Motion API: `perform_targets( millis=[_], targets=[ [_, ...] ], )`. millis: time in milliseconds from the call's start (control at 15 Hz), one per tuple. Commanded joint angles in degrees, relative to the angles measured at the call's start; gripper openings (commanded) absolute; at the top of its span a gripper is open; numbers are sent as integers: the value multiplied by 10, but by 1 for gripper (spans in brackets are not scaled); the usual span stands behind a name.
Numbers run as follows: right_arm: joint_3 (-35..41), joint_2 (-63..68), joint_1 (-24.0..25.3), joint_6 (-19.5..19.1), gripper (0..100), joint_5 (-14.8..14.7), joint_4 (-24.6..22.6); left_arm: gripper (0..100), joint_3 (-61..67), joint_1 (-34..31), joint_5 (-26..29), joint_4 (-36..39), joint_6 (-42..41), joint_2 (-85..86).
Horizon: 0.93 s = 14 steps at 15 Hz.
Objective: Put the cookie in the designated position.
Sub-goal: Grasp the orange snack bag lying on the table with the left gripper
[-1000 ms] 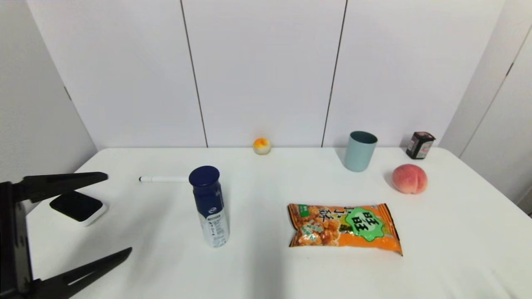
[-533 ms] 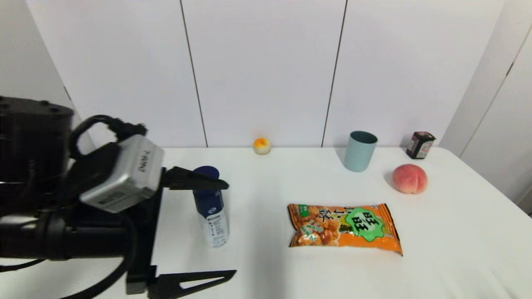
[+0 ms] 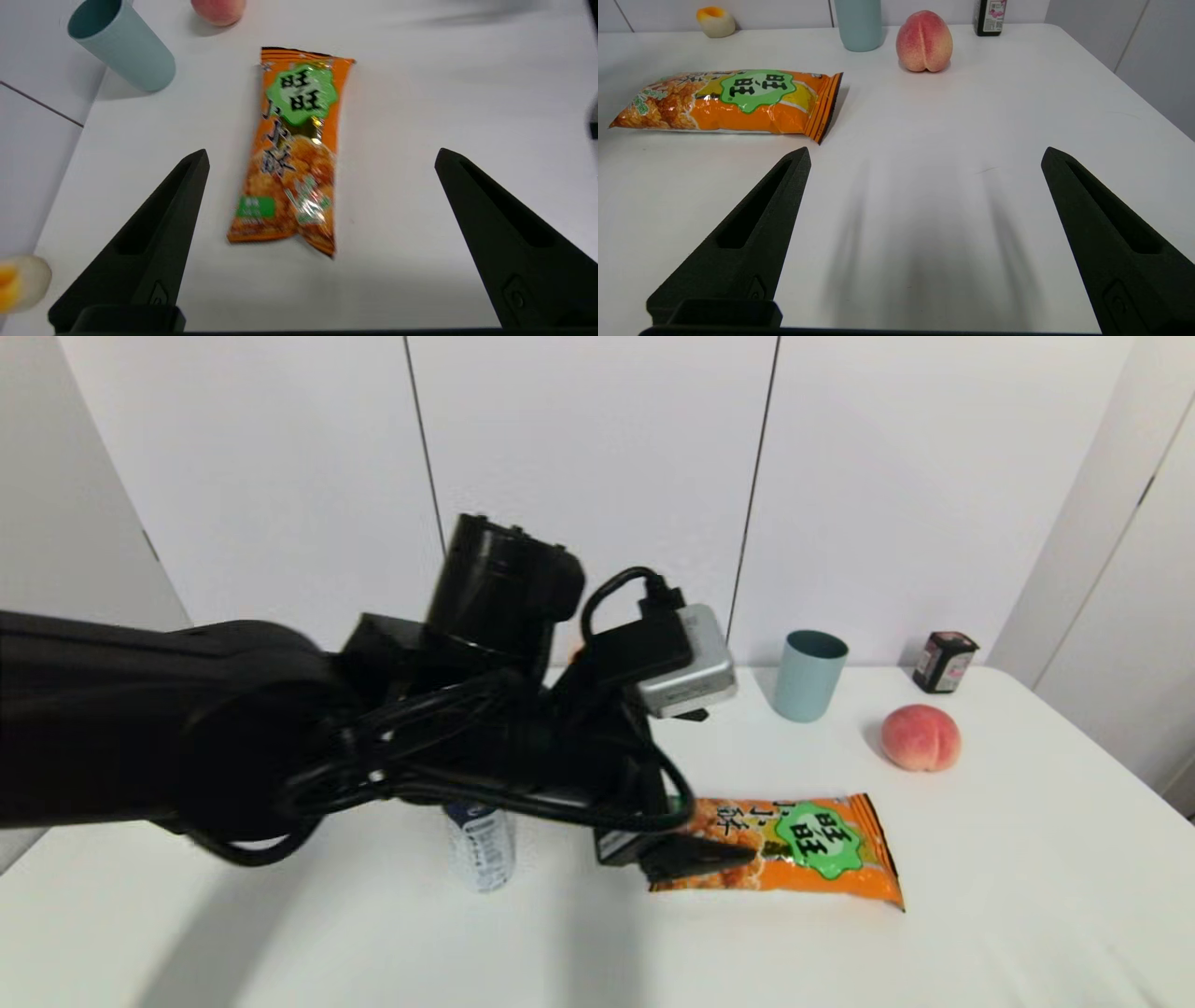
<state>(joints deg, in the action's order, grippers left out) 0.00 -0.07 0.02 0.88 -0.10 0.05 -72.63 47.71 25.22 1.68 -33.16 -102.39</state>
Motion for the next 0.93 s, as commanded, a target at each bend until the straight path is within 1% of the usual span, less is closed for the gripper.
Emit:
perform_targets(
  millis=[67, 267, 400, 933],
  targets=[
    [1, 0, 1, 0, 100, 0, 0, 100, -199, 39, -74, -134, 6, -185],
    [1, 0, 1, 0, 100, 0, 0, 100, -332, 40, -74, -249, 14, -257],
    [1, 0, 1, 0, 100, 0, 0, 100, -381, 43, -74, -291, 15, -291],
    [1, 0, 1, 0, 100, 0, 0, 100, -398, 49, -75, -295, 14, -352]
  ],
)
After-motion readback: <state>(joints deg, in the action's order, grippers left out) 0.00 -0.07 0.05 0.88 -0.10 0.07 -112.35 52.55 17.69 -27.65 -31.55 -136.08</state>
